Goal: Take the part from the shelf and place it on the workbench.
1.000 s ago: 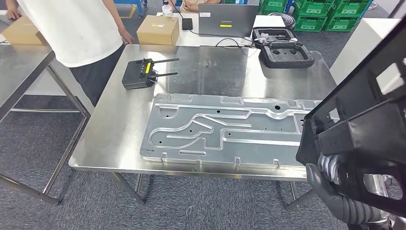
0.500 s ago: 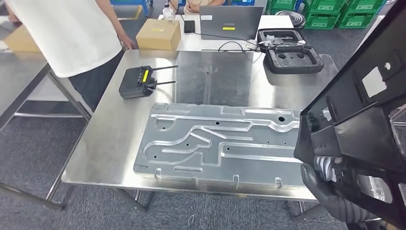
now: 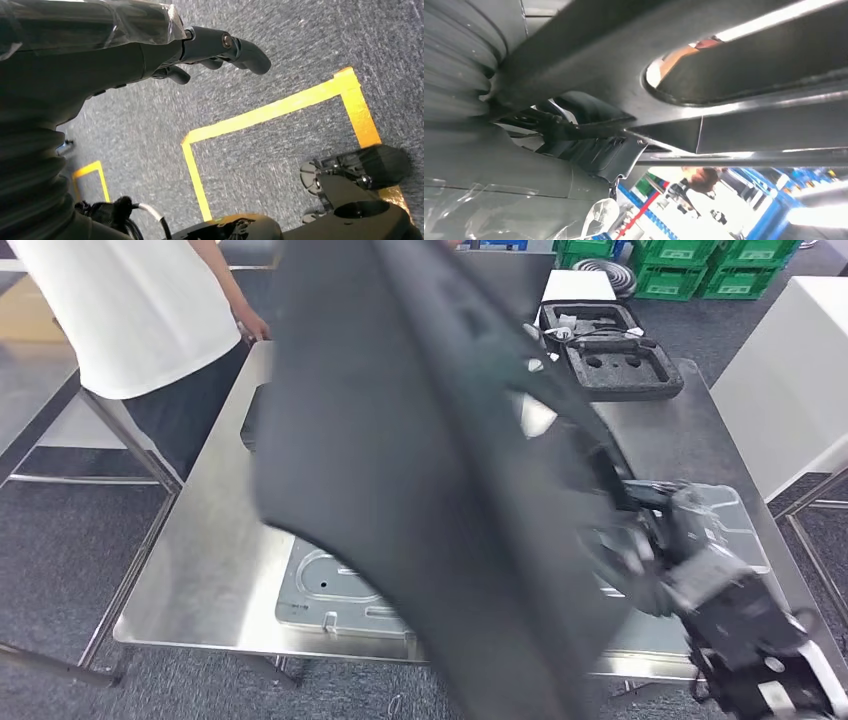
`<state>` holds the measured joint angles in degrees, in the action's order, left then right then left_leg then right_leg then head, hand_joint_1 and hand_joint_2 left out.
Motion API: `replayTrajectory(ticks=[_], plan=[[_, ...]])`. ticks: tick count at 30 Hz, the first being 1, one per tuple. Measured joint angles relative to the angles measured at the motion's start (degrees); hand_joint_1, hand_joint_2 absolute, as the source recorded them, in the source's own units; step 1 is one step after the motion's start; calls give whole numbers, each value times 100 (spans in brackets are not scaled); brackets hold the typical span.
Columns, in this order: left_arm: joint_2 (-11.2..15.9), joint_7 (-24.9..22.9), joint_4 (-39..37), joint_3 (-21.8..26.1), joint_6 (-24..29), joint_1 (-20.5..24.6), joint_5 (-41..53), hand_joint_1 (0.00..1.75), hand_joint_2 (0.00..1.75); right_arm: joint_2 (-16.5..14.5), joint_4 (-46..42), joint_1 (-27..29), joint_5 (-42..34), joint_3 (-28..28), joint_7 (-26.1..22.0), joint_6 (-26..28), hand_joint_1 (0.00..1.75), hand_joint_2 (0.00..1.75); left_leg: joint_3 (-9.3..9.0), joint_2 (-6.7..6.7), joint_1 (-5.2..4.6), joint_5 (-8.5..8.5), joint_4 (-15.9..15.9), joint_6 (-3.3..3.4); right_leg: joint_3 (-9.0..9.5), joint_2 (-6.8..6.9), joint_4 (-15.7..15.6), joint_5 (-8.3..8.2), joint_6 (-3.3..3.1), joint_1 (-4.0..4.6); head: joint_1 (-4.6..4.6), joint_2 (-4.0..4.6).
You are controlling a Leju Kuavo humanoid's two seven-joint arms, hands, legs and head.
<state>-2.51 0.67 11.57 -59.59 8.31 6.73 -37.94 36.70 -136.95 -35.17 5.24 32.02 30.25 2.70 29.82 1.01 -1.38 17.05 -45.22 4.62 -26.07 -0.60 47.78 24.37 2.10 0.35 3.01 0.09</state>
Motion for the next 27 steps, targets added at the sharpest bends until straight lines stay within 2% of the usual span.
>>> replayTrajectory(ticks=[1, 3, 4, 5, 6, 7, 9, 10, 12, 14, 15, 16, 18, 19, 20, 21, 22, 23, 25, 26, 27], plan=[[-10, -4, 2, -25, 24, 15, 34, 0, 175, -62, 132, -192, 18, 136, 8, -28, 175, 175, -17, 3, 25, 4, 11, 14, -174, 6, 359, 187, 30, -4, -3, 0], [-15, -23, 2, -93, 72, 39, 135, 0, 175, -273, 524, -652, 46, 445, -14, -62, 175, 175, -37, 9, 39, 31, 9, 36, -730, 23, 1386, 599, 82, -33, -8, 0], [-20, -31, 2, -136, 93, 44, 187, 0, 175, -402, 783, -864, 49, 615, -36, -62, 175, 175, -48, 10, 39, 47, 6, 38, -972, 26, 1775, 684, 95, -41, -9, 0], [-24, -39, 2, -178, 105, 46, 237, 0, 175, -538, 1059, -1052, 44, 785, -67, -51, 175, 175, -65, 11, 38, 65, 3, 38, -1117, 28, 1952, 654, 96, -45, -8, 0], [-29, -43, 2, -218, 115, 49, 277, 0, 175, -660, 1348, -1226, 33, 948, -102, -31, 175, 175, -96, 18, 37, 89, 0, 35, -1112, 30, 1824, 475, 86, -46, -9, 0], [-36, -47, 2, -254, 126, 58, 311, 0, 175, -784, 1623, -1397, 22, 1088, -139, -7, 175, 175, -134, 31, 35, 115, -3, 29, -984, 30, 1455, 203, 67, -45, -9, 0], [-48, -66, 2, -326, 145, 87, 369, 0, 175, -1010, 2173, -1754, 27, 1327, -203, 59, 175, 175, -194, 68, 16, 168, -13, 6, -604, 30, 498, -359, 14, -34, -10, 0], [-56, -87, 2, -364, 175, 105, 399, 0, 175, -1117, 2460, -1929, 67, 1432, -210, 110, 175, 175, -195, 83, 3, 188, -27, -9, -469, 29, 154, -501, -10, -29, -10, 0], [-69, -143, 2, -448, 266, 131, 481, 0, 175, -1296, 2982, -2207, 307, 1602, -125, 200, 175, 175, -171, 104, -21, 212, -49, -36, -374, 28, -128, -557, -44, -20, -8, 0], [-77, -224, 2, -521, 319, 139, 573, 0, 175, -1418, 3388, -2434, 881, 1753, 79, 164, 175, 175, -141, 117, -25, 250, -86, -64, -354, 43, -172, -535, -61, -51, -9, 0], [-82, -266, 2, -551, 322, 147, 615, 0, 175, -1455, 3558, -2565, 1279, 1836, 199, 84, 175, 175, -88, 109, -28, 335, -225, -99, -335, 65, -190, -538, -69, -61, -9, 0], [-88, -308, 2, -589, 330, 161, 658, 0, 175, -1493, 3764, -2720, 1786, 1938, 325, -65, 175, 175, 50, 90, -21, 500, -546, -147, -316, 89, -208, -538, -79, -71, -10, 0], [-100, -346, 3, -661, 415, 192, 729, 0, 175, -1546, 4152, -2977, 2717, 2125, 511, -432, 175, 175, 502, 36, 17, 933, -1529, -236, -292, 125, -220, -530, -87, -56, -10, 0], [-107, -351, 4, -694, 491, 200, 753, 0, 175, -1565, 4321, -3059, 3110, 2211, 562, -637, 175, 175, 757, 16, 35, 1116, -2020, -255, -286, 128, -219, -522, -90, -50, -10, 0], [-113, -350, 4, -718, 561, 203, 767, 0, 175, -1573, 4434, -3104, 3377, 2274, 580, -803, 175, 175, 933, 7, 39, 1200, -2313, -255, -277, 127, -218, -512, -90, -43, -10, 0], [-119, -348, 4, -734, 607, 204, 771, 0, 175, -1577, 4537, -3135, 3624, 2335, 577, -970, 175, 175, 1007, 2, 36, 1181, -2376, -241, -264, 127, -217, -502, -92, -34, -10, 0], [-125, -346, 4, -746, 631, 206, 774, 0, 175, -1579, 4644, -3178, 3873, 2392, 553, -1141, 175, 175, 990, 2, 28, 1070, -2242, -213, -250, 127, -216, -490, -94, -25, -10, 0], [-128, -345, 4, -759, 633, 208, 774, 0, 175, -1580, 4752, -3243, 4086, 2442, 511, -1285, 175, 175, 856, 5, 22, 866, -1881, -178, -237, 125, -216, -478, -93, -18, -11, 0], [-132, -337, 4, -803, 633, 213, 774, 0, 175, -1580, 5016, -3435, 4483, 2557, 397, -1515, 87, 87, 419, 26, 7, 391, -920, -107, -220, 120, -216, -457, -78, -12, -12, 0], [-136, -332, 4, -827, 633, 215, 773, 0, 175, -1580, 5137, -3529, 4640, 2609, 346, -1580, 44, 44, 226, 37, 4, 230, -523, -85, -222, 113, -204, -445, -63, -6, -12, 0], [-141, -327, 4, -845, 636, 216, 772, 0, 175, -1576, 5239, -3600, 4792, 2654, 303, -1622, 0, 0, 97, 46, 2, 148, -283, -69, -227, 103, -195, -435, -49, 0, -13, 0]])
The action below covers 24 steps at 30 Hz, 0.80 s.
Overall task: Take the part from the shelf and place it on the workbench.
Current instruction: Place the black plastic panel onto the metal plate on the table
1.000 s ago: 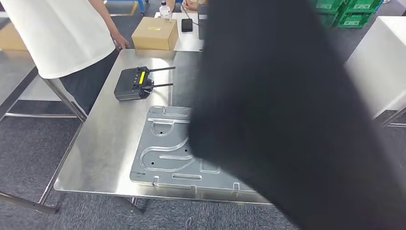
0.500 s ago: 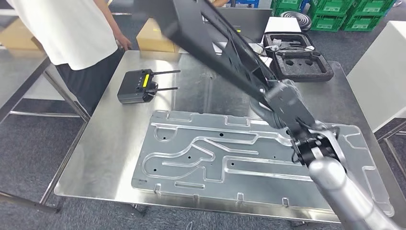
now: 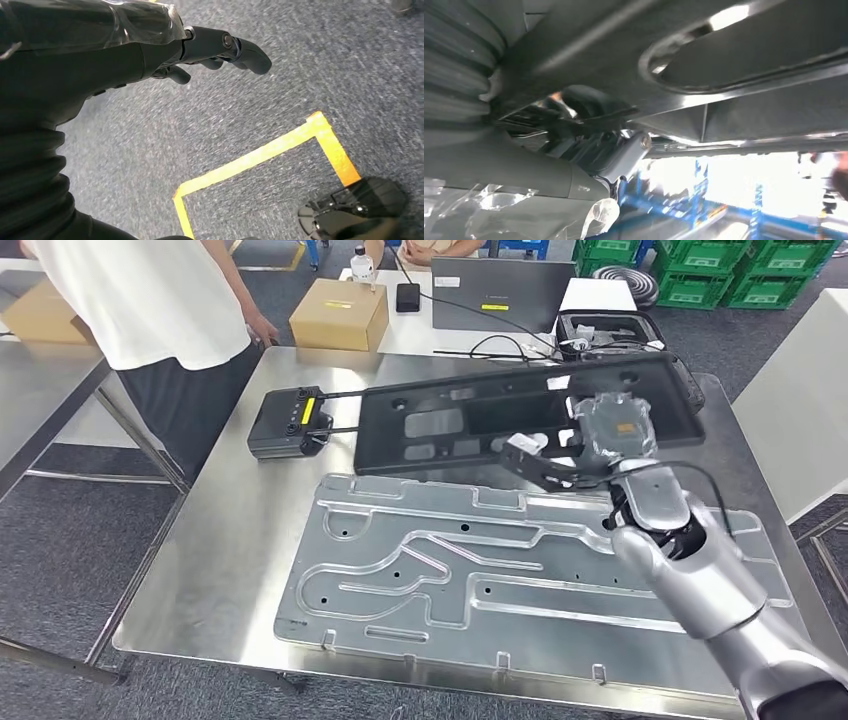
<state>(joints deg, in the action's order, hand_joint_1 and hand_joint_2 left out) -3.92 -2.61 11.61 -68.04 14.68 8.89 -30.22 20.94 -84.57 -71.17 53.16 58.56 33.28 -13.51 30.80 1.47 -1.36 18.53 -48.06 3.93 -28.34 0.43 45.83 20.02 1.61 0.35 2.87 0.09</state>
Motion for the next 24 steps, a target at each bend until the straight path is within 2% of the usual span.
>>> replayTrajectory(ticks=[3, 4, 5, 7, 8, 9, 10, 11, 13, 14, 15, 16, 19, 20, 21, 23, 24], plan=[[-21, -13, 0, -13, 20, -14, -3, 0, 175, 19, 150, -77, 316, 77, -82, -21, 0, 0, -89, -3, 1, -14, 138, 36, -16, -21, 62, 55, 38, 5, -1, 0], [-28, -23, 0, -16, 26, -18, -4, 0, 175, 26, 178, -85, 367, 93, -105, -20, 0, 0, -100, -6, 5, -20, 151, 53, -64, -24, 199, 156, 62, 3, 0, 0], [-32, -33, 0, -20, 36, -20, -4, 0, 175, 33, 201, -95, 401, 105, -129, -20, 0, 0, -109, -10, 13, -26, 163, 73, -170, -27, 465, 326, 91, 0, -1, 0], [-34, -39, 0, -28, 57, -20, -10, 0, 87, 42, 239, -117, 431, 128, -162, -38, 0, 0, -116, -16, 18, -31, 170, 103, -560, -31, 1394, 812, 140, -4, -2, 0], [-34, -39, 0, -32, 67, -22, -15, 0, 44, 43, 257, -124, 436, 145, -179, -63, 0, 0, -118, -17, 18, -28, 168, 114, -769, -31, 1864, 1001, 153, -6, -2, 0], [-34, -49, 0, -36, 77, -24, -17, 0, 0, 44, 277, -126, 437, 168, -194, -95, 0, 0, -122, -17, 18, -25, 166, 120, -913, -31, 2175, 1085, 157, -8, -1, 0], [-34, -64, -1, -41, 87, -26, -17, 0, 0, 44, 297, -125, 436, 190, -213, -133, 0, 0, -129, -16, 17, -23, 164, 125, -941, -31, 2230, 1038, 153, -8, -1, 0], [-34, -80, -1, -45, 98, -27, -11, 0, 0, 41, 314, -128, 434, 210, -232, -172, 0, 0, -143, -12, 16, -20, 162, 127, -834, -31, 1998, 867, 140, -9, -2, 0], [-35, -113, -1, -51, 109, -19, 5, 0, 0, 30, 333, -155, 417, 231, -274, -243, 0, 0, -182, -7, 12, -13, 164, 124, -376, -17, 1070, 394, 96, -6, -2, 0], [-38, -135, 0, -53, 102, -11, 13, 0, 0, 16, 337, -188, 392, 238, -314, -291, 0, 0, -192, -6, -5, -5, 157, 117, -144, -6, 598, 212, 74, -1, -2, 0], [-43, -166, 0, -53, 92, -5, 17, 0, 0, -2, 341, -228, 351, 245, -369, -348, 0, 0, -189, -8, -18, 0, 151, 106, 4, 1, 283, 115, 55, 4, -1, 0], [-48, -201, 0, -53, 75, -3, 22, 0, 0, -22, 346, -262, 299, 253, -428, -407, 0, 0, -182, -10, -31, 0, 148, 92, 85, 3, 98, 73, 41, 8, -2, 0], [-50, -252, 0, -52, -45, -14, 21, 0, 0, -57, 358, -315, 163, 292, -578, -541, 0, 0, -148, -15, -52, 21, 108, 49, 101, -12, 22, 65, 7, -20, -2, 0], [-49, -252, 0, -51, -113, -14, 21, 0, 0, -78, 360, -342, 134, 307, -614, -567, 0, 0, -85, -19, -54, 116, -31, 16, 104, -1, 13, 53, -8, -39, 0, 0], [-46, -256, 0, -51, -172, -11, 19, 0, 0, -104, 361, -383, 109, 322, -642, -591, 0, 0, 47, -24, -42, 289, -323, -31, 104, 7, 5, 41, -23, -59, 0, 0], [-44, -273, 0, -50, -239, -7, 14, 0, 0, -158, 361, -490, 56, 349, -668, -617, 0, 0, 485, -48, 1, 748, -1274, -127, 94, 18, 3, 29, -23, -68, 2, 0], [-42, -290, 0, -50, -245, -9, 7, 0, 0, -168, 361, -539, 1, 364, -667, -616, 0, 0, 701, -61, 20, 913, -1732, -150, 89, 16, 4, 26, -18, -68, 1, 0]])
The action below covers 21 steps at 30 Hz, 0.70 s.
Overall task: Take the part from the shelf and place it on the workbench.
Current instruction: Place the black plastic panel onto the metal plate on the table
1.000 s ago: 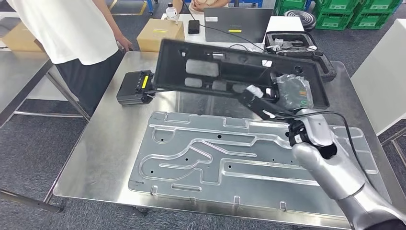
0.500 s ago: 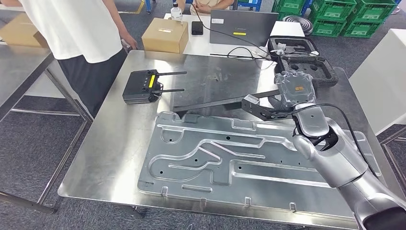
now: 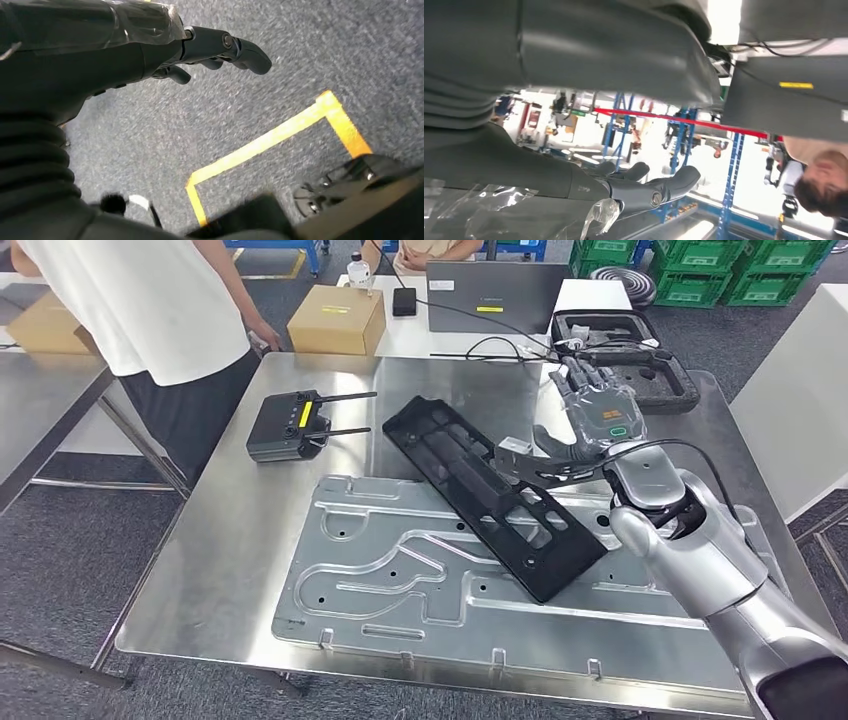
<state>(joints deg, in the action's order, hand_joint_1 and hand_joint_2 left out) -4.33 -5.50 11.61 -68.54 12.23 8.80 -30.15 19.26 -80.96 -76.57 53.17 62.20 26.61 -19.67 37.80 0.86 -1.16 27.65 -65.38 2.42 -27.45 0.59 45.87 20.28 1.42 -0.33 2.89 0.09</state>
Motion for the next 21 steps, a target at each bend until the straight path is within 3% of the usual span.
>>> replayTrajectory(ticks=[1, 2, 3, 5, 7, 10, 11, 13, 15, 16, 17, 18, 21], plan=[[1, -14, 0, 0, -9, -4, -5, 0, 0, -5, -2, -39, -84, 11, 5, 14, 0, 0, 134, -10, 5, 58, -270, -5, 0, 2, 1, -1, 6, 1, 0, 0], [1, -27, 0, 0, -34, -8, -9, 0, 0, -4, -11, -75, -188, 20, 10, 32, 0, 0, 152, -16, 3, 4, -293, 8, 2, 2, 2, -2, 5, 5, -1, 0], [1, -39, 0, 0, -78, -11, -13, 0, 0, -4, -26, -116, -298, 24, 14, 49, 0, 0, 48, -16, -4, -153, -55, 38, 4, 1, 3, -2, 4, 9, -1, 0], [8, -69, -1, 0, -217, -14, -12, 0, 0, -4, -77, -235, -528, 23, 13, 68, 0, 0, -387, 10, -35, -595, 864, 138, 8, -8, 2, -2, 4, 12, -2, 0], [27, -104, -2, 0, -368, -27, -18, 0, 0, -3, -130, -355, -754, 21, 9, 77, 0, 0, -754, 35, -64, -879, 1597, 210, -5, -27, 18, 2, 16, 26, -2, 0], [46, -117, -2, 0, -482, -59, -53, 0, 0, 13, -211, -441, -995, 19, 34, 95, 0, 0, -882, 36, -53, -926, 1848, 231, -43, -51, 49, 6, 59, 51, -2, 0], [48, -106, -1, 1, -487, -66, -69, 0, 0, 25, -249, -475, -1076, 18, 62, 102, 0, 0, -890, 34, -40, -937, 1886, 245, -80, -54, 129, 80, 83, 56, -2, 0], [49, -63, -2, 2, -489, -76, -111, 0, 0, 63, -357, -571, -1258, 16, 132, 119, 0, 0, -898, 31, -16, -967, 1946, 282, -300, -57, 681, 462, 136, 53, -4, 0], [51, -20, -2, 3, -489, -96, -160, 0, 0, 121, -506, -645, -1450, 16, 207, 132, 0, 0, -881, 27, -14, -984, 1947, 304, -675, -56, 1655, 960, 177, 39, -7, 0], [52, 1, -2, 4, -489, -115, -188, 0, 0, 161, -601, -658, -1545, 16, 245, 136, 0, 0, -875, 25, -15, -987, 1942, 308, -814, -56, 2029, 1097, 190, 33, -7, 0], [55, 18, -2, 8, -489, -137, -213, 0, 0, 207, -707, -662, -1636, 17, 280, 142, 0, 0, -873, 24, -15, -990, 1936, 310, -857, -56, 2183, 1117, 194, 29, -7, 0], [57, 37, -2, 13, -489, -159, -235, 0, 0, 255, -812, -666, -1715, 17, 310, 150, 0, 0, -876, 23, -16, -992, 1931, 311, -771, -55, 2059, 1012, 192, 26, -7, 0], [62, 83, -2, 32, -489, -188, -269, 0, 0, 353, -1103, -730, -1916, 11, 389, 192, 0, 0, -884, 18, -36, -999, 1918, 298, -80, -36, 744, 386, 141, 31, -7, 0]])
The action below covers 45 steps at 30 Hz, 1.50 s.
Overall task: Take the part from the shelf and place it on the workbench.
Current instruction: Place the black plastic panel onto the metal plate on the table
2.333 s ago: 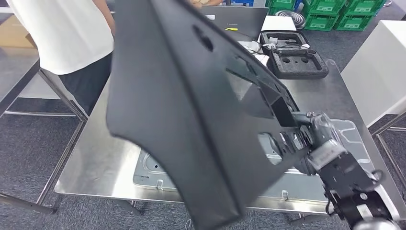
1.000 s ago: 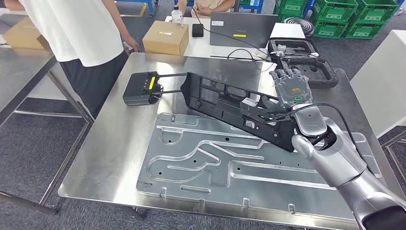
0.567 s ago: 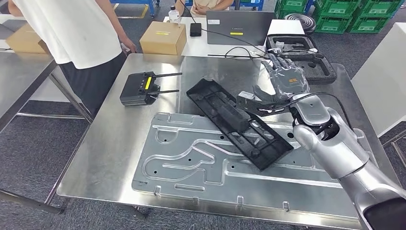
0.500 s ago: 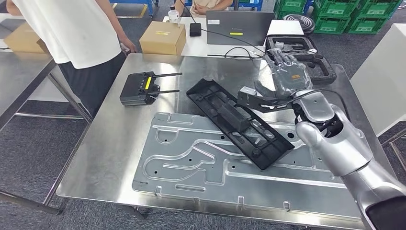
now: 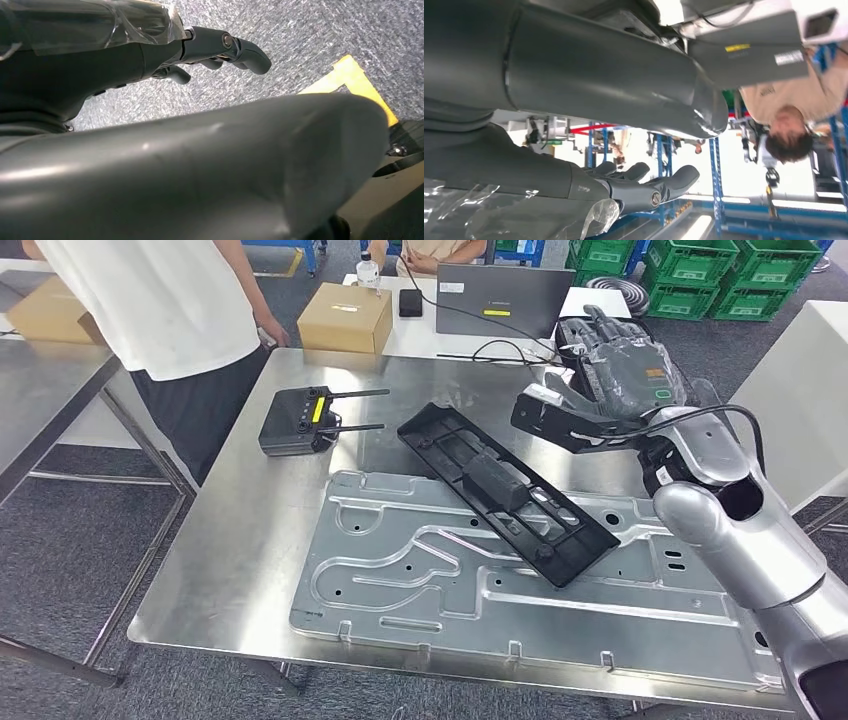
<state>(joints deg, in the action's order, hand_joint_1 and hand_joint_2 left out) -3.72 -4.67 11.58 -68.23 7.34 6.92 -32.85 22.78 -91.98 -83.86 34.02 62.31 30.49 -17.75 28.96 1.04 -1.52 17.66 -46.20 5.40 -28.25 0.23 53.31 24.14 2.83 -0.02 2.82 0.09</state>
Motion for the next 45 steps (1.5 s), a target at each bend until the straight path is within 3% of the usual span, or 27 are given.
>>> replayTrajectory(ticks=[2, 4, 6, 7, 9, 11, 12, 13, 15, 17, 20, 22, 24, 25, 26, 27, 28, 31, 33, 35, 36, 38, 40, 41, 42, 43, 45], plan=[[1, 10, 0, 13, 0, 1, -14, 0, 0, 54, -197, -48, -147, -9, 44, 45, 0, 0, 46, -2, -29, -27, -29, -41, 244, 8, -554, -203, -37, 3, 1, 0], [9, 9, -1, 24, 0, -18, -45, 0, 0, 128, -405, -53, -313, -25, 75, 89, 0, 0, 114, 0, -45, -70, -59, -101, 236, -9, -671, -237, -67, -20, 1, 0], [26, 8, -2, 30, -1, -37, -70, 0, 0, 206, -581, -47, -470, -44, 108, 123, 0, 0, 264, 0, -45, 84, -262, -185, 204, -29, -718, -278, -109, -66, 3, 0], [34, 8, -2, 32, -2, -37, -77, 0, 0, 237, -656, -46, -558, -52, 124, 151, 0, 0, 406, -1, -29, 284, -563, -230, 190, -37, -740, -301, -132, -94, 4, 0], [37, 9, -2, 37, -2, -33, -98, 0, 0, 300, -800, -14, -751, -74, 159, 235, 0, 0, 784, -11, 35, 789, -1517, -317, 156, -35, -746, -336, -170, -109, 4, 0], [37, 9, -2, 46, -2, -36, -123, 0, 0, 350, -921, 50, -917, -88, 196, 313, 0, 0, 1020, -22, 88, 1052, -2231, -357, 135, -24, -743, -356, -180, -107, 5, 0], [37, 9, -2, 53, -2, -37, -139, 0, 0, 378, -983, 83, -1001, -97, 218, 357, 0, 0, 960, -26, 98, 1010, -2208, -354, 131, -28, -742, -365, -176, -101, 6, 0], [37, 10, -2, 59, -2, -36, -159, 0, 0, 418, -1055, 116, -1101, -115, 244, 418, 0, 0, 788, -28, 98, 877, -1940, -332, 129, -38, -742, -373, -171, -92, 5, 0], [46, 11, -2, 73, -2, -27, -216, 0, 0, 541, -1252, 209, -1333, -201, 289, 603, 0, 0, 204, -12, 57, 487, -930, -221, 127, -50, -742, -387, -153, -68, 5, 0], [63, 15, -2, 98, -3, -24, -284, 0, 0, 727, -1490, 386, -1482, -326, 329, 808, 0, 0, -192, 5, 26, 257, -232, -125, 101, -41, -741, -417, -115, -48, 4, 0], [66, 26, -2, 167, -9, -45, -407, 0, 0, 1072, -1875, 1081, -1359, -533, 343, 1063, 0, 0, -269, 6, 48, 188, -48, -96, 82, -35, -743, -444, -28, -36, 3, 0], [66, 25, -3, 198, -7, -49, -485, 0, 0, 1336, -2161, 1984, -1036, -810, 213, 1248, 0, 0, -285, -7, 101, 140, 78, -63, -43, -45, -426, -142, 41, -25, 2, 0], [70, 19, -4, 227, -7, -46, -536, 0, 0, 1565, -2435, 2913, -710, -1162, 36, 1404, 0, 0, -234, -11, 126, 87, 128, -34, -392, -49, 440, 426, 109, -51, 1, 0], [71, 14, -4, 243, -17, -50, -550, 0, 0, 1648, -2538, 3263, -617, -1309, -19, 1447, 0, 0, -184, -15, 126, 60, 119, -31, -569, -48, 907, 651, 134, -69, 2, 0], [72, 9, -4, 261, -29, -56, -564, 0, 0, 1724, -2622, 3562, -563, -1439, -42, 1487, 0, 0, -130, -25, 126, 31, 105, -39, -676, -47, 1231, 769, 153, -83, 2, 0], [73, 4, -4, 281, -41, -62, -574, 0, 0, 1799, -2701, 3820, -540, -1565, -48, 1526, 0, 0, -73, -37, 132, 1, 89, -54, -659, -46, 1307, 748, 168, -93, 3, 0], [74, 2, -4, 297, -50, -66, -584, 0, 0, 1868, -2779, 4064, -528, -1690, -47, 1567, 0, 0, -16, -50, 141, -29, 71, -75, -506, -44, 1120, 610, 180, -100, 2, 0], [78, 0, -4, 324, -52, -57, -607, 0, 0, 2005, -3002, 4783, -454, -2111, -96, 1699, 0, 0, 88, -73, 156, -114, 32, -158, 425, -4, -269, 135, 194, -117, 1, 0], [81, -2, -4, 342, -52, -51, -627, 0, 0, 2051, -3121, 5337, -334, -2455, -203, 1809, 0, 0, 108, -77, 143, -201, 23, -222, 798, 14, -843, 57, 160, -102, 1, 0], [85, -7, -4, 352, -52, -53, -646, 0, 0, 2063, -3194, 5925, -215, -2801, -349, 1959, 0, 0, 146, -72, 145, -283, 27, -282, 798, 28, -935, 3, 90, -103, 0, 0], [89, -10, -4, 354, -54, -56, -655, 0, 0, 2061, -3209, 6200, -176, -2961, -415, 2041, 0, 0, 205, -68, 143, -204, -44, -312, 754, 44, -938, -40, 43, -114, 2, 0], [96, -16, -4, 356, -57, -62, -671, 0, 0, 2058, -3226, 6698, -128, -3260, -512, 2194, 0, 0, 451, -65, 147, 286, -587, -371, 622, 84, -950, -152, -64, -138, 3, 0], [96, -28, -4, 357, -63, -63, -678, 0, 0, 2057, -3238, 7134, -110, -3546, -560, 2334, 0, 0, 764, -68, 154, 922, -1606, -404, 453, 100, -933, -264, -115, -123, 3, 0], [96, -34, -4, 357, -64, -63, -678, 0, 0, 2056, -3240, 7327, -110, -3671, -575, 2396, 0, 0, 845, -69, 158, 1081, -2013, -407, 373, 104, -921, -315, -117, -117, 3, 0], [96, -39, -4, 357, -66, -61, -678, 0, 0, 2052, -3240, 7516, -116, -3784, -590, 2456, 0, 0, 818, -68, 158, 1097, -2214, -402, 297, 104, -908, -363, -116, -112, 4, 0], [96, -42, -4, 357, -66, -58, -678, 0, 0, 2048, -3236, 7688, -134, -3881, -610, 2508, 0, 0, 668, -68, 157, 985, -2141, -387, 232, 102, -897, -407, -109, -108, 4, 0], [97, -44, -4, 357, -66, -43, -680, 0, 0, 2028, -3210, 8002, -234, -4059, -658, 2617, 0, 0, 49, -59, 148, 673, -1340, -324, 130, 92, -883, -495, -83, -103, 4, 0]])
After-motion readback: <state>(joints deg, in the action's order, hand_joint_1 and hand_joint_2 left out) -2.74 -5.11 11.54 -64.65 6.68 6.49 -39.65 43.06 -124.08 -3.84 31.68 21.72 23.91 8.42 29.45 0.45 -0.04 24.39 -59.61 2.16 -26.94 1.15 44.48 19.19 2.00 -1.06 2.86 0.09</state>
